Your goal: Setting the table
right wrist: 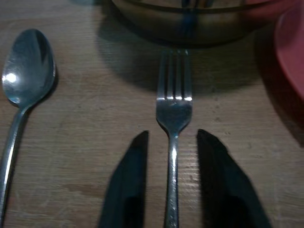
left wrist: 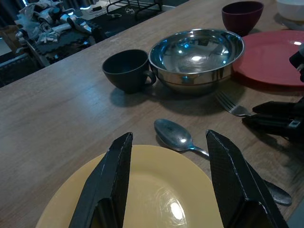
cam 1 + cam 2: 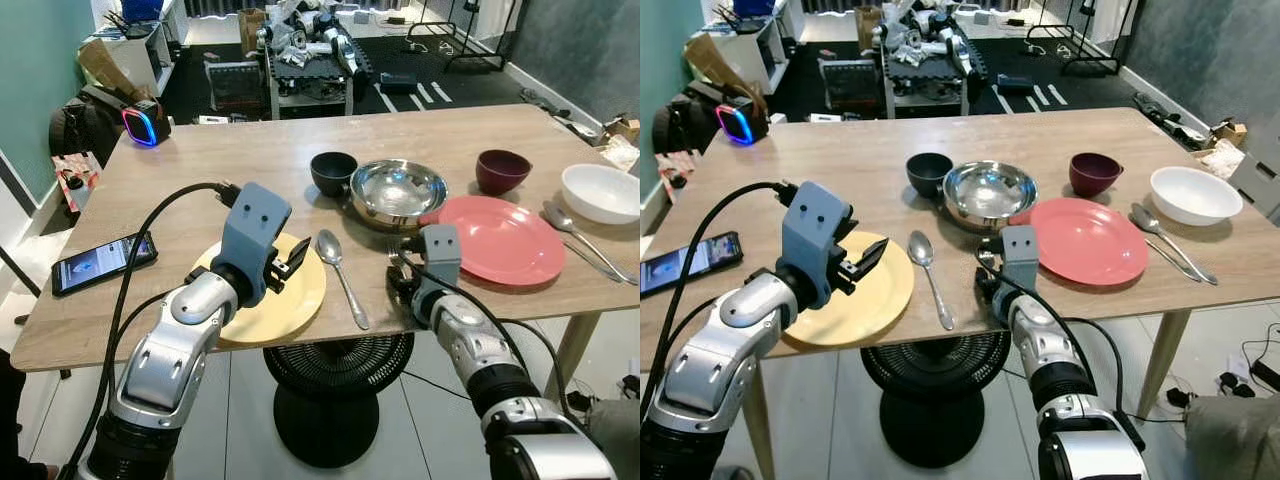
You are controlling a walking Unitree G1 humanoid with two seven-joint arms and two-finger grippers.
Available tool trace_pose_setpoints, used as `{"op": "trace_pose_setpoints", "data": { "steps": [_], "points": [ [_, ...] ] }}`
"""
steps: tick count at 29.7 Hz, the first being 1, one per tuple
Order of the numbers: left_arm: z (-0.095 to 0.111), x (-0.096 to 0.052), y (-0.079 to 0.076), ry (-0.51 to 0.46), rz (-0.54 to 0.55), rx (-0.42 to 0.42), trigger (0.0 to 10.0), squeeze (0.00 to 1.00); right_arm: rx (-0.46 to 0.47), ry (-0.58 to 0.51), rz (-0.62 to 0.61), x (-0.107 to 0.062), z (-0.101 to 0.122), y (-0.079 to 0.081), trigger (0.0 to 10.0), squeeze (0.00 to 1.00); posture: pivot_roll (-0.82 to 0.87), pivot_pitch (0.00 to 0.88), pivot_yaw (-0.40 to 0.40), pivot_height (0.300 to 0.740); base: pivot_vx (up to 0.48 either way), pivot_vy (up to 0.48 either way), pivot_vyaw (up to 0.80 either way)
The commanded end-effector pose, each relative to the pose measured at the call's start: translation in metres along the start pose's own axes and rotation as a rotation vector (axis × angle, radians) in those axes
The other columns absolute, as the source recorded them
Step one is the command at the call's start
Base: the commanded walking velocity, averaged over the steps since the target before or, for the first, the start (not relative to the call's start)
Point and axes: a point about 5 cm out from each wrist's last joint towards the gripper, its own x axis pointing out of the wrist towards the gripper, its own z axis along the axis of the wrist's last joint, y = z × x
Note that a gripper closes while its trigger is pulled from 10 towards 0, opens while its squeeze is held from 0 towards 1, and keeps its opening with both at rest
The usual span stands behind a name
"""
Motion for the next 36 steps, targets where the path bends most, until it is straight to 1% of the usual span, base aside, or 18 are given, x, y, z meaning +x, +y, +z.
{"op": "trace_pose_setpoints", "data": {
  "steps": [1,5,15,17,19,20,21,22,23,24,25,27,28,31,32,33,34,36],
  "points": [
    [-0.003,0.0,0.001,0.019,0.006,-0.001,10.0,0.0,0.001,0.164,-0.002,-0.006,-0.041,0.004,0.0,0.0,0.07,0.049,0.08,0.74,0.0,0.0,0.0],
    [-0.003,0.0,0.001,0.018,0.009,0.0,10.0,0.0,-0.051,0.154,-0.005,-0.005,-0.04,0.007,0.0,0.0,0.07,0.044,0.078,0.74,0.0,0.0,0.0],
    [-0.003,0.0,0.002,0.017,0.01,0.0,10.0,0.0,-0.074,0.139,-0.006,-0.006,-0.039,0.008,0.0,0.0,0.07,0.037,0.077,0.74,0.0,0.0,0.0],
    [-0.003,0.001,0.002,0.017,0.01,0.001,10.0,0.0,-0.045,0.097,-0.006,-0.005,-0.032,0.008,0.0,0.0,0.07,0.036,0.076,0.74,0.0,0.0,0.0],
    [-0.003,0.001,0.002,0.016,0.01,0.001,10.0,0.0,0.008,0.008,0.01,-0.005,-0.018,0.01,0.0,0.0,0.07,0.035,0.075,0.74,0.0,0.0,0.0],
    [-0.003,0.001,0.002,0.016,0.01,0.001,10.0,0.0,0.008,0.008,0.01,-0.005,-0.018,0.01,0.0,0.0,0.07,0.035,0.075,0.74,0.0,0.0,0.0],
    [-0.003,0.001,0.002,0.015,0.011,0.0,10.0,0.0,0.047,-0.063,0.033,-0.006,-0.006,0.013,0.0,0.0,0.07,0.035,0.074,0.74,0.0,0.0,0.0],
    [-0.003,0.001,0.002,0.015,0.012,-0.001,10.0,0.0,0.088,-0.133,0.056,-0.01,0.006,0.016,1.8,0.0,0.07,0.036,0.074,0.74,0.0,0.0,0.0],
    [-0.003,0.001,0.002,0.015,0.012,-0.001,10.0,0.0,0.088,-0.133,0.056,-0.01,0.006,0.016,1.8,0.0,0.07,0.036,0.074,0.74,0.0,0.0,0.0],
    [-0.003,0.0,0.002,0.015,0.013,-0.002,10.0,0.0,0.113,-0.177,0.072,-0.014,0.014,0.018,1.8,0.0,0.07,0.037,0.074,0.74,0.0,0.0,0.0],
    [-0.003,0.0,0.002,0.017,0.013,-0.004,10.0,0.0,0.123,-0.214,0.093,-0.02,0.019,0.019,10.0,0.0,0.07,0.038,0.075,0.74,0.0,0.0,0.0],
    [-0.004,-0.001,0.003,0.019,0.014,-0.007,10.0,0.0,0.124,-0.237,0.113,-0.03,0.02,0.02,10.0,0.0,0.06,0.041,0.078,0.74,0.0,0.0,0.0],
    [-0.005,-0.001,0.003,0.022,0.014,-0.009,10.0,0.0,0.112,-0.24,0.12,-0.038,0.016,0.019,10.0,0.0,0.05,0.044,0.081,0.74,0.0,0.0,0.0],
    [-0.006,-0.001,0.003,0.025,0.013,-0.01,10.0,0.0,0.107,-0.238,0.118,-0.046,0.011,0.017,10.0,0.0,0.05,0.045,0.082,0.74,0.0,0.0,0.0],
    [-0.007,-0.001,0.003,0.027,0.01,-0.013,10.0,0.0,0.108,-0.239,0.109,-0.059,0.003,0.014,10.0,0.0,0.04,0.046,0.083,0.74,0.0,0.0,0.0],
    [-0.007,-0.001,0.003,0.027,0.01,-0.013,10.0,0.0,0.108,-0.239,0.109,-0.059,0.003,0.014,10.0,0.0,0.04,0.046,0.083,0.74,0.0,0.0,0.0],
    [-0.006,0.0,0.002,0.027,0.008,-0.017,10.0,0.0,0.132,-0.274,0.078,-0.066,0.003,0.012,10.0,0.0,0.03,0.047,0.085,0.74,0.0,0.0,0.0],
    [-0.006,0.001,0.002,0.026,0.007,-0.019,10.0,0.0,0.143,-0.293,0.057,-0.067,0.004,0.01,10.0,0.0,0.03,0.047,0.085,0.74,0.0,0.0,0.0]
  ]
}}
